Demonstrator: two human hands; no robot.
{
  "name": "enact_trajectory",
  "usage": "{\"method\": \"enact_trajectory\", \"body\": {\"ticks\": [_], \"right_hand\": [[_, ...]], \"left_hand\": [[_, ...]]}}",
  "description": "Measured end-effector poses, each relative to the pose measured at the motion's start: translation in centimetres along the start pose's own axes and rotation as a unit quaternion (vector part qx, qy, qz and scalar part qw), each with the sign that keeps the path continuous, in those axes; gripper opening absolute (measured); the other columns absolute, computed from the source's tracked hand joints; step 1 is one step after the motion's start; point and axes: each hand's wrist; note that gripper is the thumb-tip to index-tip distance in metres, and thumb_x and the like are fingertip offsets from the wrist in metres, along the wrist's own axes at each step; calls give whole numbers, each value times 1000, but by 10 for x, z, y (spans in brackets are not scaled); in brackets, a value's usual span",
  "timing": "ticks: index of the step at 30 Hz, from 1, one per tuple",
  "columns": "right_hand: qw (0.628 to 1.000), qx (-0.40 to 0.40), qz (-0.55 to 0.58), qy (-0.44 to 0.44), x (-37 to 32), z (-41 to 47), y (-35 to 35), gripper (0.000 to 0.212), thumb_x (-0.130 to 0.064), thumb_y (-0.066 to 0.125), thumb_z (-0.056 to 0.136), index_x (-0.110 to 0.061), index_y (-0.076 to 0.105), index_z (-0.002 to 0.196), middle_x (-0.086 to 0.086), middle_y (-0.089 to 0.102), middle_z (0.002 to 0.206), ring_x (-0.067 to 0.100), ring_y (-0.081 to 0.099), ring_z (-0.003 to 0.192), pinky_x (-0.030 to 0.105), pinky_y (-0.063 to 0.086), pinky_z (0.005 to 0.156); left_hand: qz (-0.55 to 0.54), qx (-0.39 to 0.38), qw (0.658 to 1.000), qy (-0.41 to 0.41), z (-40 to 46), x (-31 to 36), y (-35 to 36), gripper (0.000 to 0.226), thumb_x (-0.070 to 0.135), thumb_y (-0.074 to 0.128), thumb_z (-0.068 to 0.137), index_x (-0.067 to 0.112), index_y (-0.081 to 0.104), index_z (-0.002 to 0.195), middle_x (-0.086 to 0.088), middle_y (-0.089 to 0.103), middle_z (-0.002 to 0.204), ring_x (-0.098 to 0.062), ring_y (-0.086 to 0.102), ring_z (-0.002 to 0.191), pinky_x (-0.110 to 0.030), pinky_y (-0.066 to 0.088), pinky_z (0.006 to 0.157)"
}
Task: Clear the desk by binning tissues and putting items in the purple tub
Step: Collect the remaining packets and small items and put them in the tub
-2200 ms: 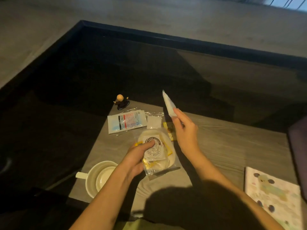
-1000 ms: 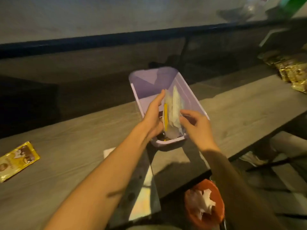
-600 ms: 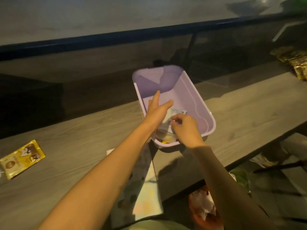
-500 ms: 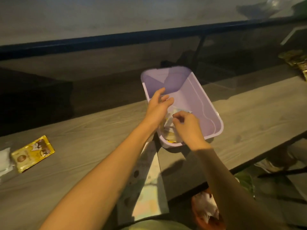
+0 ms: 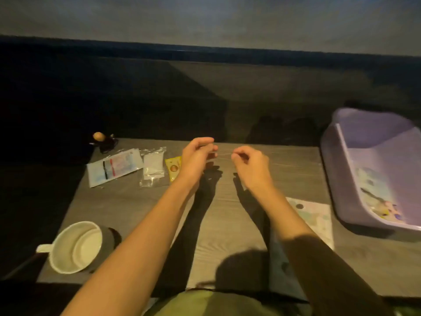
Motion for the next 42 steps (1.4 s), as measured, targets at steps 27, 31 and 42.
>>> {"method": "enact_trajectory", "body": {"ticks": [27,31,42], "right_hand": [[992,-25,82,-89,-76,-9,145,27,-3,48,91,-14,60,113,-2,61,101,1,56,86,3,44,70],[973,-133,66,-176,-83,-21,163,21,-6,58,86,-13,65,105,0,65,106,-2,57,94,-1,39,80],[951,-192,-226,-84,-41,1,212,52,-20,49,93,-21,29,141,3,17,156,22,16,142,40,21,117]], "left_hand": [[-243,-51,953,-175,60,-28,-155,59,58,41,88,8,57,115,-22,63,119,-33,63,108,-44,51,92],[-317,-33,928,-193,62,-23,-174,45,43,53,89,2,65,105,-19,71,100,-29,71,88,-41,56,78],[-195,145,954,-173,51,-36,-223,40,-5,48,87,19,54,118,-12,67,107,-29,67,92,-46,57,73]]}}
Point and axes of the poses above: each hand's wrist, its own z-axis towards the middle knuckle, its own y-axis out of the palm, x = y × z
